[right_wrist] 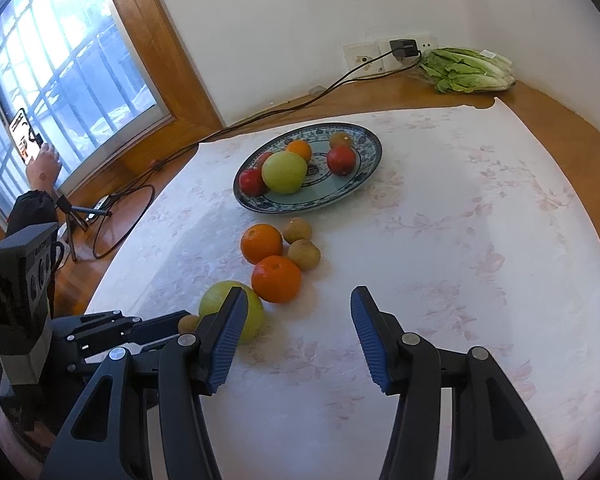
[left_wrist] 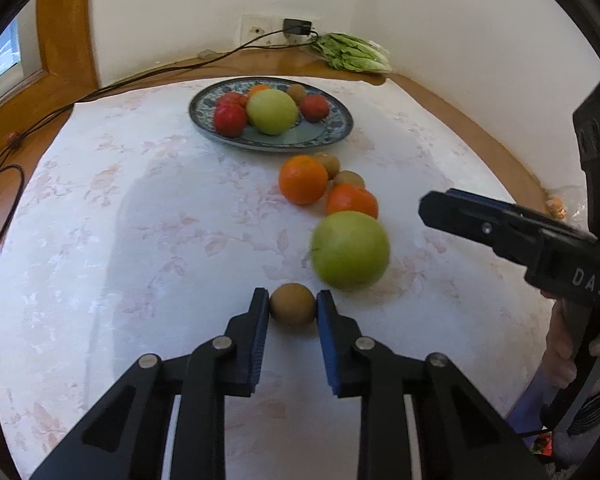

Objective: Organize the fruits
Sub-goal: 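Grasp a brown kiwi with the left tool while the right tool grasps the green apple, then lift the kiwi with the left tool while the right tool lifts the green apple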

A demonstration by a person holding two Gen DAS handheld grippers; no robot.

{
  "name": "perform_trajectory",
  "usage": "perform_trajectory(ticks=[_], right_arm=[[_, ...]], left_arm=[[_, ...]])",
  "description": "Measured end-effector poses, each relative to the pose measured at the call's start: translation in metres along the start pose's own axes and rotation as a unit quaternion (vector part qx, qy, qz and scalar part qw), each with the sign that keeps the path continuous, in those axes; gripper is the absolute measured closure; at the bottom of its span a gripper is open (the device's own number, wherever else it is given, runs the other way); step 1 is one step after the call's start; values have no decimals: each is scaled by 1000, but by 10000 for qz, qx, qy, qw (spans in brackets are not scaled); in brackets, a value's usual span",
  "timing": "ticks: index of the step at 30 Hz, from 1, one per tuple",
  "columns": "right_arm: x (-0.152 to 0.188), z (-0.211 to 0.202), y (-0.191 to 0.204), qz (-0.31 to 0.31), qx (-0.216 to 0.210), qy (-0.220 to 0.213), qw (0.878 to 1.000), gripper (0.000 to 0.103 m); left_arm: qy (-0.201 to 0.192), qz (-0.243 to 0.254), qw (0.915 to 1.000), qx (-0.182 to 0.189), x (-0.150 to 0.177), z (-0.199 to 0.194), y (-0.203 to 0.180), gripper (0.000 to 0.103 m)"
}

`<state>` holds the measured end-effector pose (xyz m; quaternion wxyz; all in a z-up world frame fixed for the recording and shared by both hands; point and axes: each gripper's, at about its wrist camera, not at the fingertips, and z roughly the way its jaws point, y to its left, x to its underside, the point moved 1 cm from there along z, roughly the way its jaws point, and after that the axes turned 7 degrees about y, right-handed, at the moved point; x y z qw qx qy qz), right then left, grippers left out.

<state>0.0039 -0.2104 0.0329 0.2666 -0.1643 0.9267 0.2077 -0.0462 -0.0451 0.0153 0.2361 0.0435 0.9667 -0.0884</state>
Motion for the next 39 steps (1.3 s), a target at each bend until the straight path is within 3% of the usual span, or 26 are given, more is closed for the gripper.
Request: perform_trajectory(ticks=[14,39], right_arm=[[5,11,27,-255,-275,232,9990,48],[9,43,41,-340,-304,574,9973,48]], left_arm=[[-111,-606,9980,-126,-3,-8,37,78],[-131,-828,9965,-5,-6,-5,52,78]])
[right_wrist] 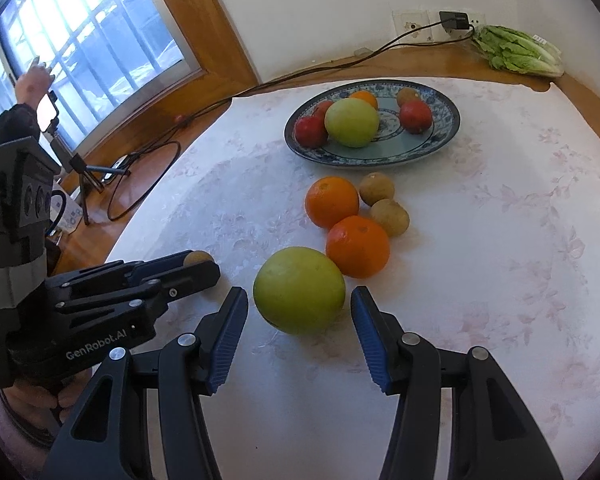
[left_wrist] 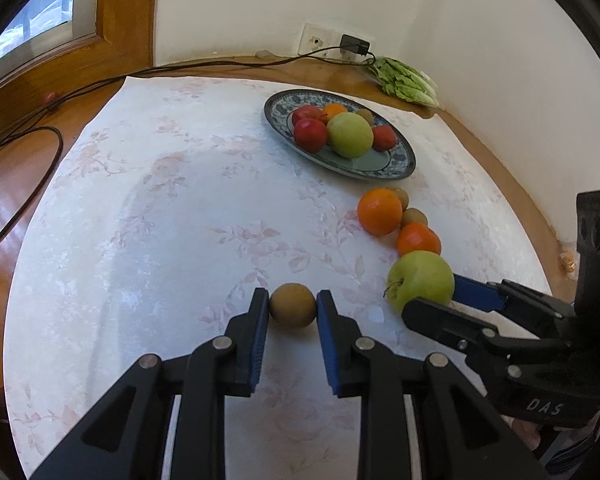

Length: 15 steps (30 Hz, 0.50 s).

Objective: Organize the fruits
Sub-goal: 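Lift the kiwi with the left tool while the right tool lifts the green apple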

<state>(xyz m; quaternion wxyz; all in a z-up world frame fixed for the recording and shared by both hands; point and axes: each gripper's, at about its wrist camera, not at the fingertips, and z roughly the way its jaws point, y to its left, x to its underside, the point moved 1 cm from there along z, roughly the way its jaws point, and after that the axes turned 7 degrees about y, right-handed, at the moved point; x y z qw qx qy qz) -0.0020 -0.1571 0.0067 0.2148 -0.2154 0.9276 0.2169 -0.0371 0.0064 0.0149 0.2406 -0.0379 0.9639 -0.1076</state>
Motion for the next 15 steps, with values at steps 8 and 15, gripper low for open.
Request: perform_trajectory(ticks=[8,15], right_arm=[[1,5,-4,78,-67,22,9999,48],[0,5,-5,132,-123,-9,9998,48]], left_arm=[[41,3,10000,-13,0,4,0,78],[38,-5,10000,-13,-1,4,0,78]])
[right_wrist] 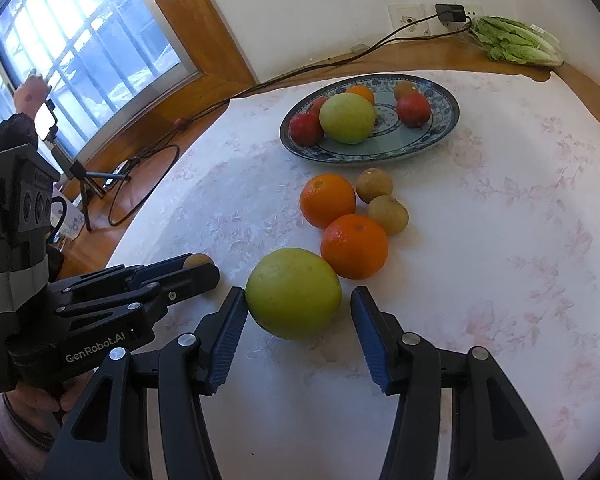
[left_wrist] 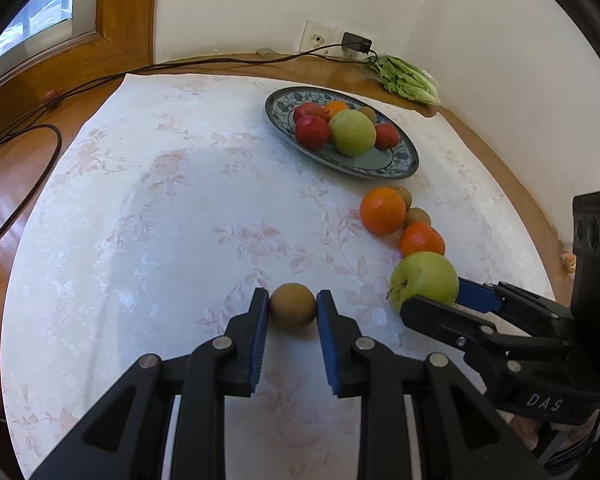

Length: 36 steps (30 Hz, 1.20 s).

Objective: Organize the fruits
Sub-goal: 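Lift the kiwi with the left tool while the right tool lifts the green apple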

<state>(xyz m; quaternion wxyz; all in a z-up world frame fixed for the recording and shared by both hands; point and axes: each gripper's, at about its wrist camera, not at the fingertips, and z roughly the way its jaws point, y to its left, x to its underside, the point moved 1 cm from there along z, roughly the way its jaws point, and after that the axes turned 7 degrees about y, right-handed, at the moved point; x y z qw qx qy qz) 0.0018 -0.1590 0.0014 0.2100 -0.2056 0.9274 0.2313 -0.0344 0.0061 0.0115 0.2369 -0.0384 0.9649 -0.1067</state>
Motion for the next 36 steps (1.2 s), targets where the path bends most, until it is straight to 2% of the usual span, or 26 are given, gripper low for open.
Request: perform_trajectory(ticks=[7,9,20,36], right_arm=[[0,0,-1,5,-25,-27,10000,49],[0,1,-1,-8,-87,-14,10000,54],[2,0,1,-85,-150,-69,9998,55],[-2,-26,-4,-99,-300,-287,9991,55]], left_arm=[[-7,-11,10000,0,-1,0,1,78],[-16,-19,10000,-3,-1,-1,1,78],[-73,-9,10000,-33,-3,-7,-1,78],[-133,39,9999,62,-13,-16,-13,78]])
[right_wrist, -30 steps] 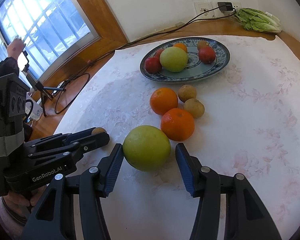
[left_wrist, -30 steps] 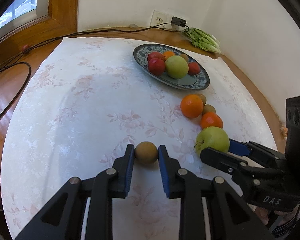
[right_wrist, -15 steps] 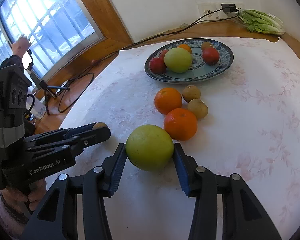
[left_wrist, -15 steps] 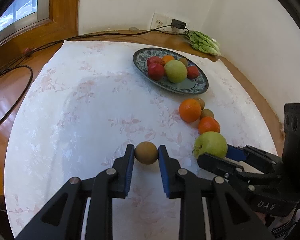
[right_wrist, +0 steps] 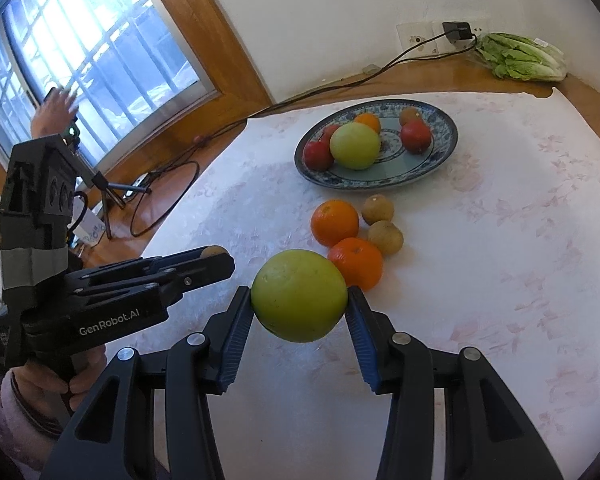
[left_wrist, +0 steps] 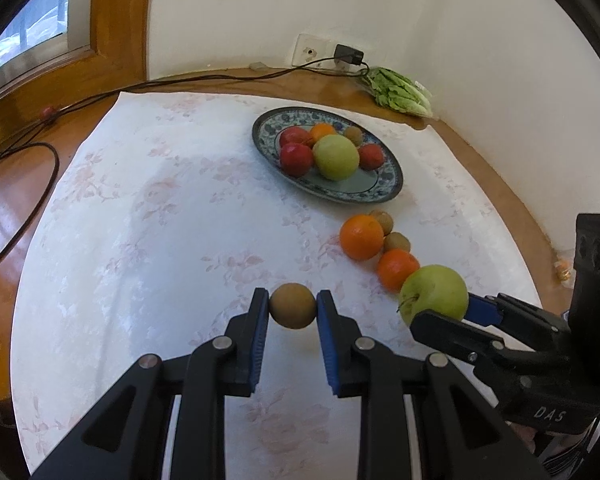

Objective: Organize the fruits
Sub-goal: 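Lift the kiwi with the left tool while the right tool lifts the green apple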

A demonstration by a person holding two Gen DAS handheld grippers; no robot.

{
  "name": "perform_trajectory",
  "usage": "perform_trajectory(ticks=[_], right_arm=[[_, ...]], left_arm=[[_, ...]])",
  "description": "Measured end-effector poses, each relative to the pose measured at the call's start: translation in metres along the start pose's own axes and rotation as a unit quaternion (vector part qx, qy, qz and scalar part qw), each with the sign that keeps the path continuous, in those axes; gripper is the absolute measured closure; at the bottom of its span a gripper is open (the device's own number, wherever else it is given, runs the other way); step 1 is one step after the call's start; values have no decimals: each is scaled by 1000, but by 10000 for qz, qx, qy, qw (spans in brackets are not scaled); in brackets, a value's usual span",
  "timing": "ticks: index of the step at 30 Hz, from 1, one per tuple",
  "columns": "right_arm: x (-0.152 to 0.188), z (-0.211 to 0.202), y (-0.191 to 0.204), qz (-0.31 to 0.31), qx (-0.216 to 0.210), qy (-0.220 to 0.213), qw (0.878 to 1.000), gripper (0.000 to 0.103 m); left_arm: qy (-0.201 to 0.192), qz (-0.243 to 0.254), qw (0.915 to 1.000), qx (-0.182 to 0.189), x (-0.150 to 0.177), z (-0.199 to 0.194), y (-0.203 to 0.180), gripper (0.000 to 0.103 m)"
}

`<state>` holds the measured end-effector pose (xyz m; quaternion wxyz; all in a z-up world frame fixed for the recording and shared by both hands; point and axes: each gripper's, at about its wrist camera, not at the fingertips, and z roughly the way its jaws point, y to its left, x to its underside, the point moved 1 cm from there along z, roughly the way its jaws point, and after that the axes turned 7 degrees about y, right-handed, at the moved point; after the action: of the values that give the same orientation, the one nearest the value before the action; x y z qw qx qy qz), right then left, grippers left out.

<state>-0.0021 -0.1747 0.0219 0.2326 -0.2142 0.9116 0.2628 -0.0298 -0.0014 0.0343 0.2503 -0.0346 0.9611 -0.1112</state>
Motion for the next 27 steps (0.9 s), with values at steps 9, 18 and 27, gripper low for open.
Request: perform_trajectory(ticks=[9,18,27], right_arm=[[-6,-10,-3,12,45,-97,9999,55],[-13,-16,-6,7,116,-132,9998,55],[-19,-24,-8,-3,238,-186,9995,55]], left_arm=[[-66,116,9999,54,-11,-4,-10,78],[-128,194,9997,109,-21,-6,-16,78],[-209,269,9993,169,-31,-9,-22,78]])
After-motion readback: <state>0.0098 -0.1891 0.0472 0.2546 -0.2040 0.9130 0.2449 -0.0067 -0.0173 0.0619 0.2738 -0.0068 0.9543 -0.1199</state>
